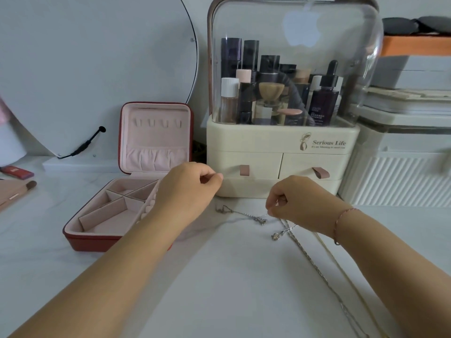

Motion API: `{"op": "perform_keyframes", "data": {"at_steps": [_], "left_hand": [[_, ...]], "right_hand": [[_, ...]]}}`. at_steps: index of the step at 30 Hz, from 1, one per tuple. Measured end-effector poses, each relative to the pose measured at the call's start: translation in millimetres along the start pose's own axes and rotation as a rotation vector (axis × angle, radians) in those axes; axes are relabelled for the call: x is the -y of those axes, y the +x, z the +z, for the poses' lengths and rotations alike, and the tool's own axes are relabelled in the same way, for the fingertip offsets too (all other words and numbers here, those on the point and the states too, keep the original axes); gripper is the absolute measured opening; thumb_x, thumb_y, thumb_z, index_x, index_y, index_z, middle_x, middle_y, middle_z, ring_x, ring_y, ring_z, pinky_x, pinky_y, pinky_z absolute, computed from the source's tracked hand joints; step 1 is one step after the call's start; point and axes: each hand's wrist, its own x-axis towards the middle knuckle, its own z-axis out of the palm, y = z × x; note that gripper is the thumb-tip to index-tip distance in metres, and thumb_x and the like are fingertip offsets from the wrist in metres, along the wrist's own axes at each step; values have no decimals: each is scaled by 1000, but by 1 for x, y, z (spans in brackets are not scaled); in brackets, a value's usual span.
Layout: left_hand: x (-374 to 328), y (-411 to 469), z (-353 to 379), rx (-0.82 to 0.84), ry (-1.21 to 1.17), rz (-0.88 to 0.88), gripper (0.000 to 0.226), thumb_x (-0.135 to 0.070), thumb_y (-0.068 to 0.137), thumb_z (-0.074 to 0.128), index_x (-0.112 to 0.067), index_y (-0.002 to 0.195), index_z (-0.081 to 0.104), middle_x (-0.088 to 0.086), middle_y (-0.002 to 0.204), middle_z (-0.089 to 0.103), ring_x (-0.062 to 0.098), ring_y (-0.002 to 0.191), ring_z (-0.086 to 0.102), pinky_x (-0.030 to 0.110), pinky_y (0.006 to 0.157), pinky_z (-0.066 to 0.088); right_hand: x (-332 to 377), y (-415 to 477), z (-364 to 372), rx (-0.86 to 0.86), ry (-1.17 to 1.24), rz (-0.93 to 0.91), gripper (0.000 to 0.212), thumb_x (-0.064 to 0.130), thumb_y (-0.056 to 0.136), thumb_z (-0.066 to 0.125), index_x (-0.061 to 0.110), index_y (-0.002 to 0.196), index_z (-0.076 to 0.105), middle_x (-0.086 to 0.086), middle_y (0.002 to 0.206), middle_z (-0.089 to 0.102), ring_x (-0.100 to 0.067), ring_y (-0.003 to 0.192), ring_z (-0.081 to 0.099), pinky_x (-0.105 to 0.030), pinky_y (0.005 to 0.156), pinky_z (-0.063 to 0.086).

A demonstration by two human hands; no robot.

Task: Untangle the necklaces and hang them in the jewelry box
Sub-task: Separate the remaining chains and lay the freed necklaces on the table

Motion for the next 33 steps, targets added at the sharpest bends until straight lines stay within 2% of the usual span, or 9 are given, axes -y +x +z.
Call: {"op": "perform_keyframes", "data": {"at_steps": [9,12,14,17,20,25,29,31,33], "left_hand": [[-7,-8,10,150,-38,133,15,-29,88,60,-25,79,72,-15,76,67,-5,73,56,9,62,39],[-9,-10,15,195,-29,178,12,-28,87,62,-26,80,71,-16,77,67,-1,76,58,15,68,42],[-10,-11,17,225,-23,194,11,-26,87,62,-25,86,73,-15,83,68,1,79,59,20,73,44],[-10,-12,17,274,-47,199,12,-22,88,63,-25,93,73,-18,85,67,-4,79,58,10,72,42],[-10,-11,17,320,-144,136,15,-22,89,63,-28,99,72,-22,87,67,-10,81,58,4,74,42],[-13,-10,16,390,-510,-87,23,-12,94,53,-27,103,69,-13,90,74,-3,92,64,22,94,46],[-20,-11,12,462,-681,-156,28,-2,95,46,-16,101,69,2,90,75,9,88,68,27,93,48],[-22,-12,10,495,-715,-186,26,-1,95,43,-11,100,67,8,90,75,14,87,70,28,93,48],[-22,-12,9,515,-695,-201,25,-4,96,43,-11,97,67,8,88,75,14,82,70,31,89,48]], "right_hand": [[-1,0,7,44,-140,-96,9,20,86,60,29,89,63,19,76,40,-2,77,41,-13,62,29],[1,0,7,26,-174,-88,9,23,88,59,28,90,65,20,76,38,-5,82,39,-22,72,34],[2,-1,5,22,-183,-89,9,24,88,58,29,84,64,19,75,38,-4,75,40,-24,70,35],[6,-1,4,-1,-147,-86,13,24,87,60,31,75,61,16,71,41,1,65,40,-20,59,31],[11,-2,2,-66,-6,-96,13,23,85,63,28,73,63,14,61,41,2,57,44,-16,52,30],[16,-2,-1,-160,324,-99,13,19,83,67,24,71,66,13,42,40,-5,42,37,-13,43,28],[20,-2,-6,-188,579,-103,7,13,84,68,12,77,68,10,44,41,-6,39,28,-15,40,22],[20,-3,-7,-210,684,-84,9,12,87,66,6,81,67,-4,51,39,-7,40,33,-15,44,24],[18,-2,-7,-221,771,-47,10,12,89,64,7,80,66,-8,57,42,-20,53,35,-25,51,26]]}}
